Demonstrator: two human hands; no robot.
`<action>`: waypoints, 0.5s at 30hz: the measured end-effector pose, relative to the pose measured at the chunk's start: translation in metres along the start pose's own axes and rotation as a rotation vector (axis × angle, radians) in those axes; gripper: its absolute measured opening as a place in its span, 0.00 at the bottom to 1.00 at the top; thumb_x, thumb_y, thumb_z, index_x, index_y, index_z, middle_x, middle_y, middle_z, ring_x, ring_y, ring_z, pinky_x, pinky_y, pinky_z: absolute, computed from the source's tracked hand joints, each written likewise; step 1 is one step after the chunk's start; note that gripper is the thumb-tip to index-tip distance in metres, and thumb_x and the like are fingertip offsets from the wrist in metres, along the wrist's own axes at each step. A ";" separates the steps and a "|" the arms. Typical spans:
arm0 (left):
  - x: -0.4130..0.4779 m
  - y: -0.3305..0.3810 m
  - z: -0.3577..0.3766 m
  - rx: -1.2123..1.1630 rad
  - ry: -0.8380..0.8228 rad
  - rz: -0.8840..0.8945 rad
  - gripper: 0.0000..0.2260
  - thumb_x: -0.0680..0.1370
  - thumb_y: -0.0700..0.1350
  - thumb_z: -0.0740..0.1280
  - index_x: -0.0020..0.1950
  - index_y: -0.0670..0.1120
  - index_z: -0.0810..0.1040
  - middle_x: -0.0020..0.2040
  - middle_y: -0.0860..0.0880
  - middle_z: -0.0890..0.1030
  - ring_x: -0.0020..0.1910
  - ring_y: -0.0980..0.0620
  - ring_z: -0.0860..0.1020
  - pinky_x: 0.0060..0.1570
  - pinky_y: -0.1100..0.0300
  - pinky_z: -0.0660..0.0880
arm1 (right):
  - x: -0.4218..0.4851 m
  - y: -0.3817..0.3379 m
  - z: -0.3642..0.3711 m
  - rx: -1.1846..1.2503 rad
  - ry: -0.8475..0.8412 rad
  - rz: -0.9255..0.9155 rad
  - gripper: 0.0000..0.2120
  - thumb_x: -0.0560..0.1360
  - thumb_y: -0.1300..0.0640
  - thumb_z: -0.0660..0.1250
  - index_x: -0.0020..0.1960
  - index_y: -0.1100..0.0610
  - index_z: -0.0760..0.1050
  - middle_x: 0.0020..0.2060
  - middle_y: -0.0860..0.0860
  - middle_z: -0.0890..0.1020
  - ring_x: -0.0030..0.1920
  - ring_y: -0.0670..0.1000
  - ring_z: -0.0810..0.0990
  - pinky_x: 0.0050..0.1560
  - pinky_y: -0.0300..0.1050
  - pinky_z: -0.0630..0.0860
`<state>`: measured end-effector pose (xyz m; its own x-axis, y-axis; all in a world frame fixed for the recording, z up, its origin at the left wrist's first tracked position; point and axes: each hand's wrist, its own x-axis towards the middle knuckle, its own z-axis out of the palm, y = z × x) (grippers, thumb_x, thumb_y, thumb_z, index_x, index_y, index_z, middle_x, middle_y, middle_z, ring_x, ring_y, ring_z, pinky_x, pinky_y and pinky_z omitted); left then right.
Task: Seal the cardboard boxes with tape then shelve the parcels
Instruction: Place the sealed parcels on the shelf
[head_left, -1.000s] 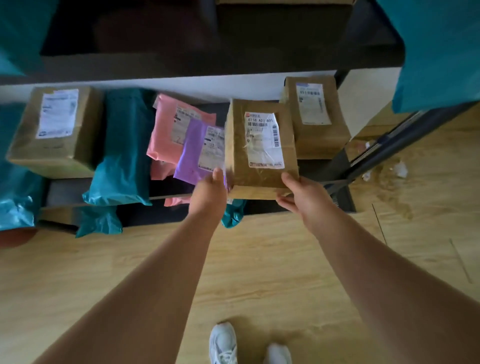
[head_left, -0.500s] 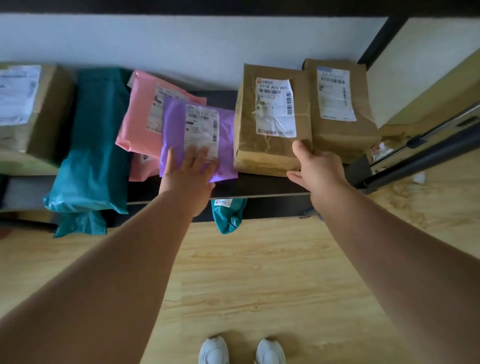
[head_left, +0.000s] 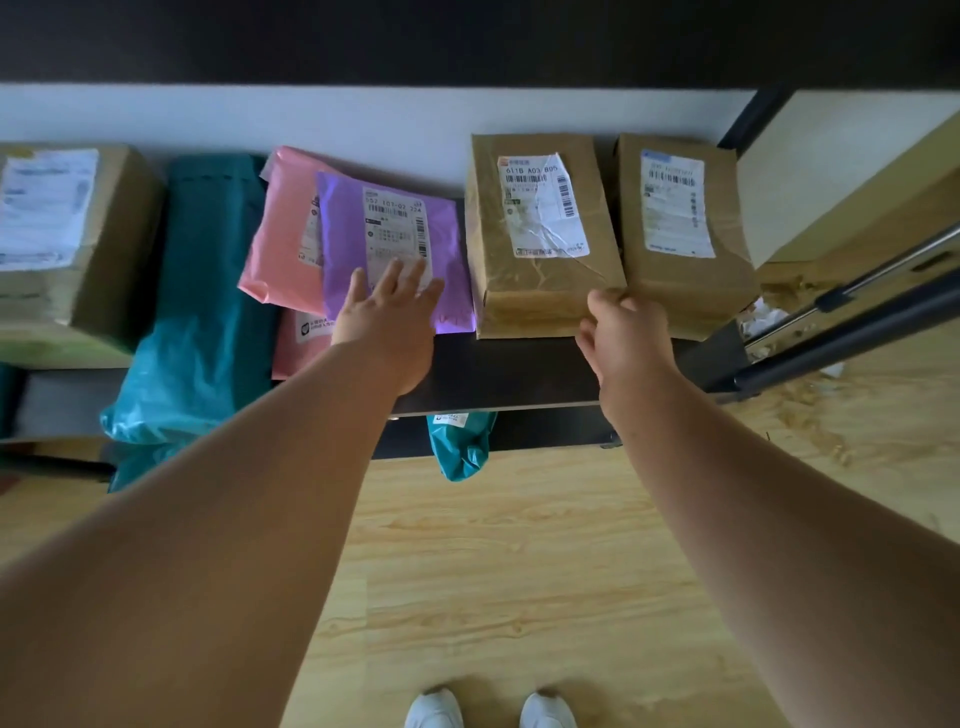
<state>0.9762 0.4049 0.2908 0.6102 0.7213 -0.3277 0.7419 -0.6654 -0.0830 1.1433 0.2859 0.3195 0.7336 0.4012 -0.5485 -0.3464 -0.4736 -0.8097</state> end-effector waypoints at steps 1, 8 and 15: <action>-0.005 0.003 -0.001 -0.005 0.005 0.011 0.28 0.84 0.47 0.54 0.81 0.51 0.44 0.81 0.48 0.40 0.80 0.48 0.40 0.77 0.42 0.42 | -0.003 0.001 -0.001 0.000 -0.001 -0.002 0.23 0.77 0.55 0.66 0.70 0.64 0.69 0.50 0.54 0.75 0.50 0.53 0.75 0.65 0.62 0.75; -0.068 0.017 -0.002 -0.073 -0.024 -0.004 0.28 0.85 0.51 0.51 0.81 0.50 0.39 0.80 0.48 0.37 0.79 0.47 0.39 0.76 0.42 0.39 | -0.051 0.003 -0.007 -0.193 -0.077 -0.009 0.23 0.81 0.52 0.65 0.74 0.53 0.66 0.61 0.50 0.76 0.61 0.51 0.78 0.64 0.50 0.76; -0.184 0.017 0.031 -0.261 0.025 -0.170 0.28 0.84 0.48 0.54 0.81 0.48 0.44 0.81 0.48 0.43 0.80 0.48 0.42 0.77 0.44 0.40 | -0.142 0.052 0.012 -0.650 -0.339 -0.266 0.26 0.80 0.52 0.65 0.76 0.50 0.64 0.72 0.51 0.71 0.66 0.52 0.74 0.54 0.42 0.68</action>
<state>0.8678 0.2553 0.3207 0.4754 0.8248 -0.3062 0.8783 -0.4649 0.1113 1.0146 0.2139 0.3528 0.4885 0.7339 -0.4719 0.3048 -0.6503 -0.6959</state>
